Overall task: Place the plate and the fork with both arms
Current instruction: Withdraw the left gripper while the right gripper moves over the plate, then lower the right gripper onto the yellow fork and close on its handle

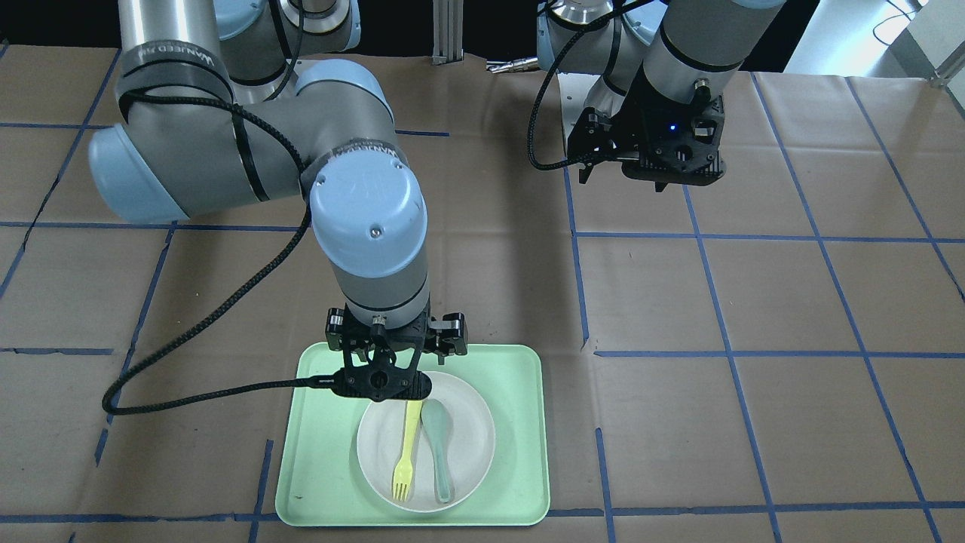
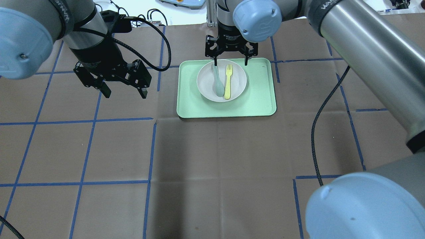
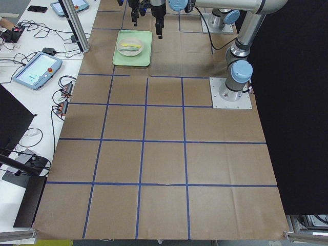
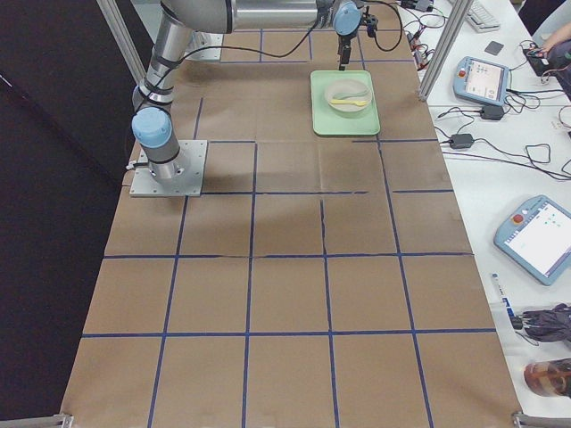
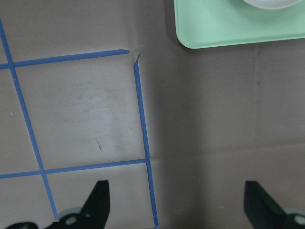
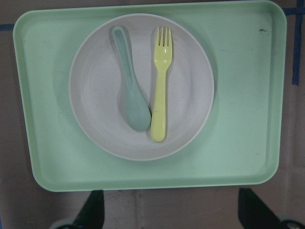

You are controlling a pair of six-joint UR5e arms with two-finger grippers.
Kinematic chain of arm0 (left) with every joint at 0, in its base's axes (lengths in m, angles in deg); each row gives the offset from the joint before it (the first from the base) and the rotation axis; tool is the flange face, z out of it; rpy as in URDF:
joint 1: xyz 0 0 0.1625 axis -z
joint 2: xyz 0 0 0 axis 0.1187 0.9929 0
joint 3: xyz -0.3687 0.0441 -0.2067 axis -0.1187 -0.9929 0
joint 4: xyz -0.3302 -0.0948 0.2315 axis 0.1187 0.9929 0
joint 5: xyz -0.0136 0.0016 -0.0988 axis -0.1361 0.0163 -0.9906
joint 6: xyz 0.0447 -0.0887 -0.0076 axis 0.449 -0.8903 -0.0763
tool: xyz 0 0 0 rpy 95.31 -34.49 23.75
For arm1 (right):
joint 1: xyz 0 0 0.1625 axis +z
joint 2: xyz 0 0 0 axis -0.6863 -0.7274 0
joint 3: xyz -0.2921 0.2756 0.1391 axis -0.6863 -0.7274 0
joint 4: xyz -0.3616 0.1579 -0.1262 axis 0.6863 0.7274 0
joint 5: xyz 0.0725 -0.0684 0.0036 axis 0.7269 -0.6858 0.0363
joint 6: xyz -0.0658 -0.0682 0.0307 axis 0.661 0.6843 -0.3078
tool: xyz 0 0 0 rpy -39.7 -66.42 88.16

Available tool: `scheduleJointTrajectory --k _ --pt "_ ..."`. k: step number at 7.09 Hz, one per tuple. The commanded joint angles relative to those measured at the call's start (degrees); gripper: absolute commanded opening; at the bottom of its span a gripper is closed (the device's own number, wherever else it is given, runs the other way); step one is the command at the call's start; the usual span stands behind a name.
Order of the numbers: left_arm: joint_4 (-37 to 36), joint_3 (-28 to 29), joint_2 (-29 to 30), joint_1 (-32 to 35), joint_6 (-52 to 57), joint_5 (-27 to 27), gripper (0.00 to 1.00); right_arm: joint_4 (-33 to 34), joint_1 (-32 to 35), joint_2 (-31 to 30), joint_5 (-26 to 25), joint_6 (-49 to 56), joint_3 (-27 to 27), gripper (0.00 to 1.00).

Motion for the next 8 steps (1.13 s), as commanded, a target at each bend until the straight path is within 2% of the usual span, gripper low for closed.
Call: scheduleJointTrajectory --k 1,2,3,4,6,8 --pt "-3.0 -0.4 1.1 -0.1 -0.3 0.3 1.0 1.2 0.1 3.5 -0.5 -0.2 -0.3 1.0" --pt "-3.9 -0.4 1.8 -0.2 -0.3 0.3 1.0 2.6 -0.1 5.0 -0.6 0.0 0.1 1.0" --pt "-3.9 -0.4 2.1 -0.5 -0.3 0.3 1.0 6.6 -0.2 6.6 -0.8 0.0 0.1 0.83" --pt "-3.9 -0.5 2.3 -0.9 -0.3 0.4 1.0 7.2 -0.2 7.9 -0.7 -0.1 0.1 0.62" --pt "-3.9 -0.5 2.4 -1.0 -0.3 0.4 1.0 7.3 -0.3 8.6 -0.5 -0.2 0.1 0.4" --pt "-3.9 -0.3 2.5 -1.0 -0.2 0.4 1.0 7.3 -0.4 9.3 -0.4 -0.2 0.0 0.39"
